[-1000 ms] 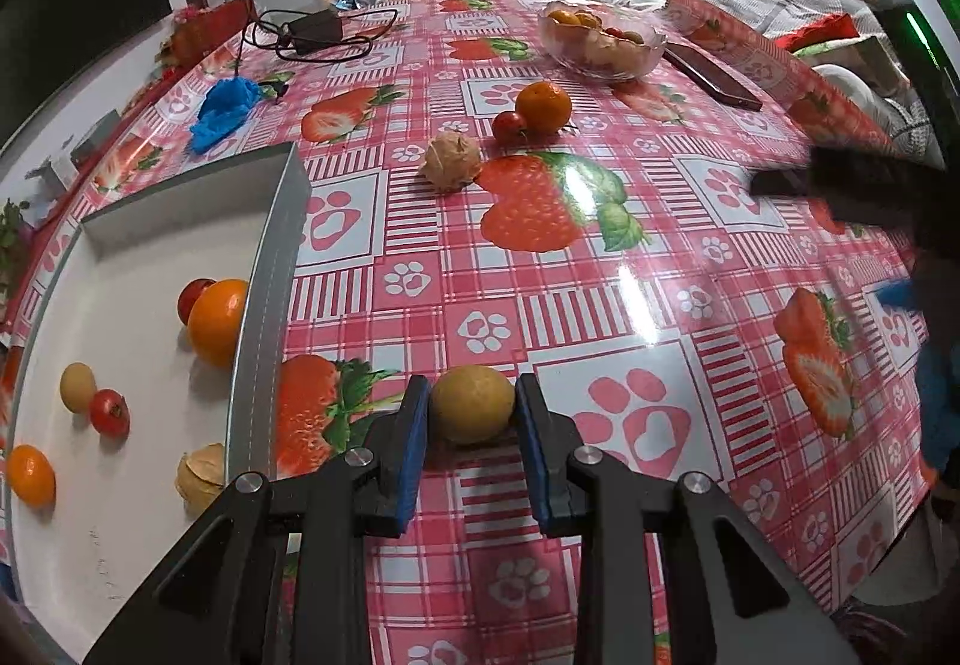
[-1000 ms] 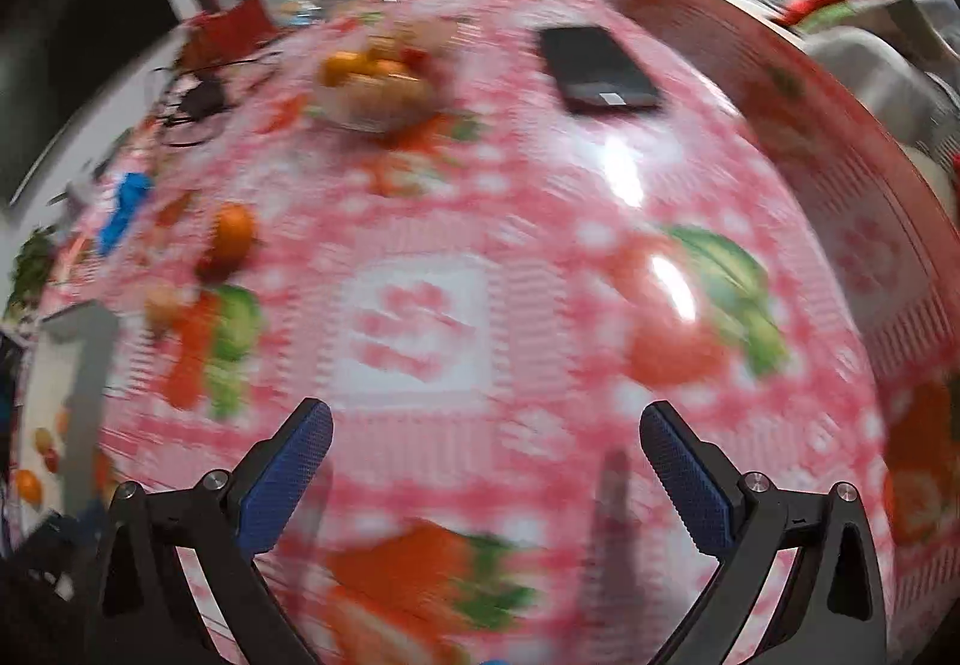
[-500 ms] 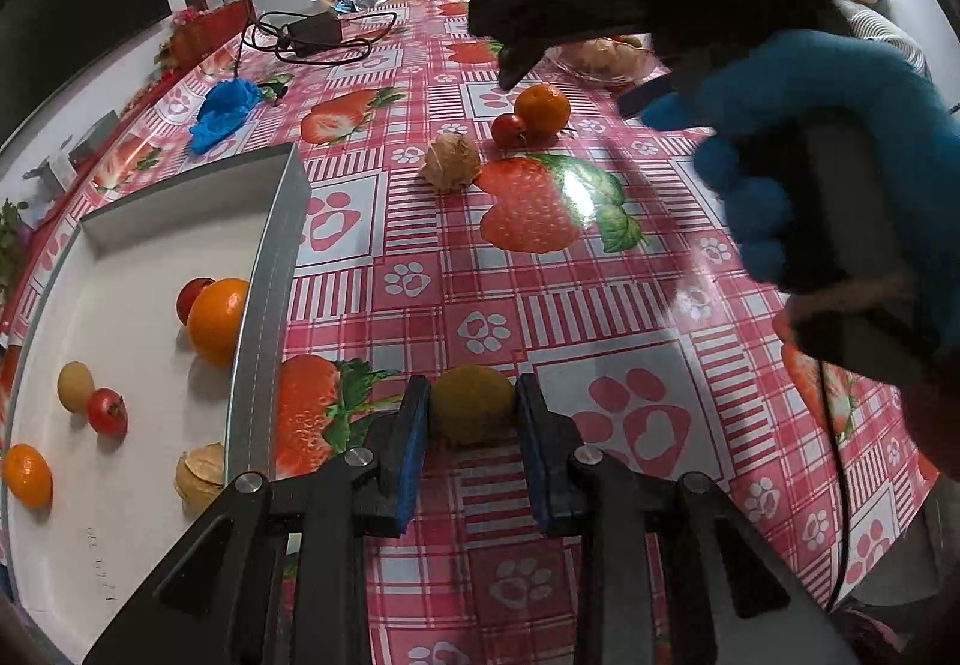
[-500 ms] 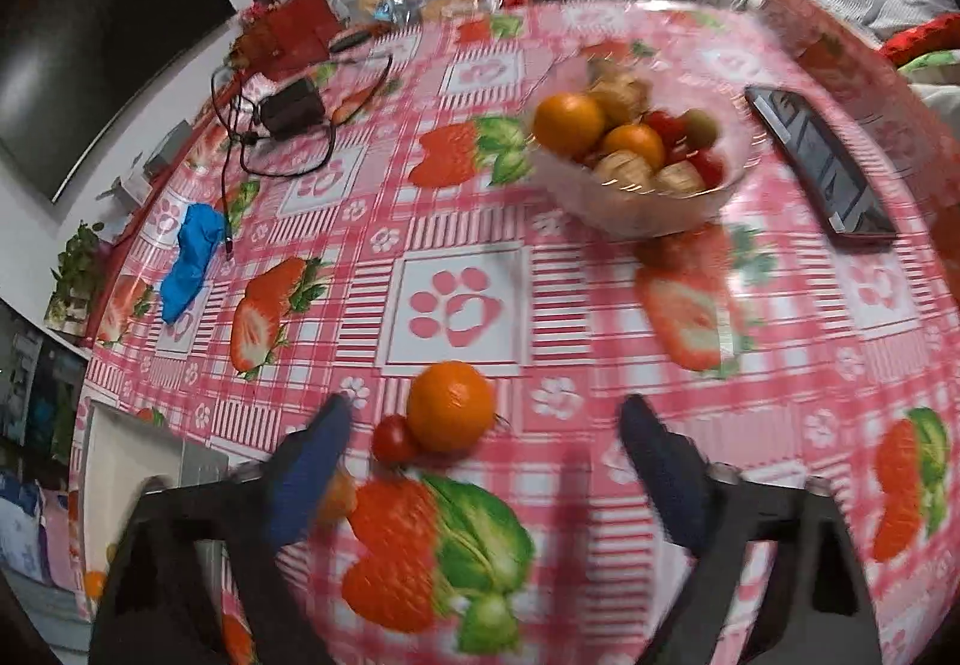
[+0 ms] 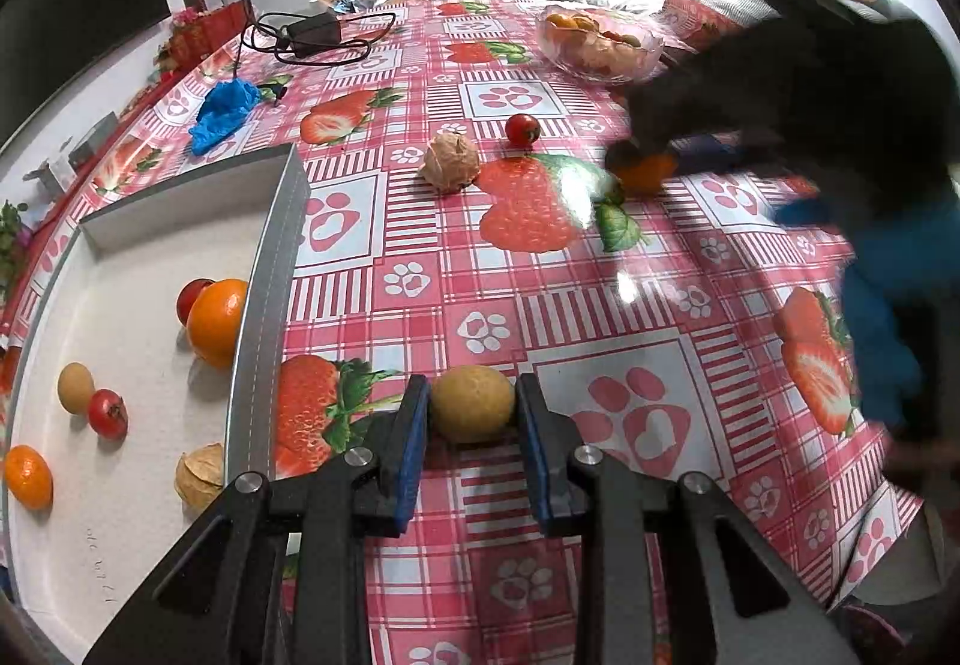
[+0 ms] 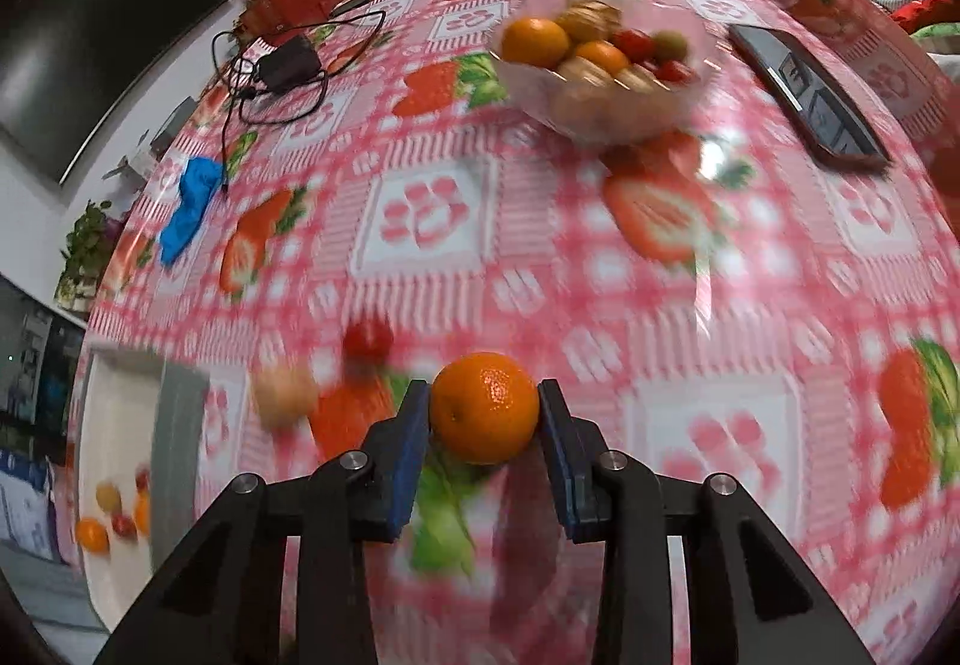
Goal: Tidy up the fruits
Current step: 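Carry the orange and the kiwi in both tools over the white tray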
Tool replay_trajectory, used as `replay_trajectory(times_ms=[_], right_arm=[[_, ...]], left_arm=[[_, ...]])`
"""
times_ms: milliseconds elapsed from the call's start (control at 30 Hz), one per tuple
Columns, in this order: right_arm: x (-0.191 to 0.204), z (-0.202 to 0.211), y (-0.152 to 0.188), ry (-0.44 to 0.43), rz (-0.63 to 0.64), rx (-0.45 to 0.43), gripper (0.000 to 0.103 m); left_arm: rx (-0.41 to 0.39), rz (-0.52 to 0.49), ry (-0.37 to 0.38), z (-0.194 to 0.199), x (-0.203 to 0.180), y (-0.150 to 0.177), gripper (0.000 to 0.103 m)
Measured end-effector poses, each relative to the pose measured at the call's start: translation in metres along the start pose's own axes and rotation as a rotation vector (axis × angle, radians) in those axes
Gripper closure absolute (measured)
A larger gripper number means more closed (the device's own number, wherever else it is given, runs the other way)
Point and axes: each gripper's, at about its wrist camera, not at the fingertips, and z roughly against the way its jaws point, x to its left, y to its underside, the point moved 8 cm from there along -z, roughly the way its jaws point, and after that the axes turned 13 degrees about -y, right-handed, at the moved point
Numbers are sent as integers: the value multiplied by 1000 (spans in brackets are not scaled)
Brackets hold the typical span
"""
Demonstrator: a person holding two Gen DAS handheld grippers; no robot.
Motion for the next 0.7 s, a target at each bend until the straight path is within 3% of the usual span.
replay_trajectory(times_ms=[367, 533, 700], right_arm=[[-21, 74, 106, 23, 52, -60, 66], [-24, 85, 129, 3, 38, -81, 66], [-23, 85, 133, -5, 40, -96, 66]], left_arm=[[60, 67, 49, 8, 2, 13, 71], [94, 125, 72, 11, 11, 19, 71], [94, 109, 44, 14, 10, 22, 71]])
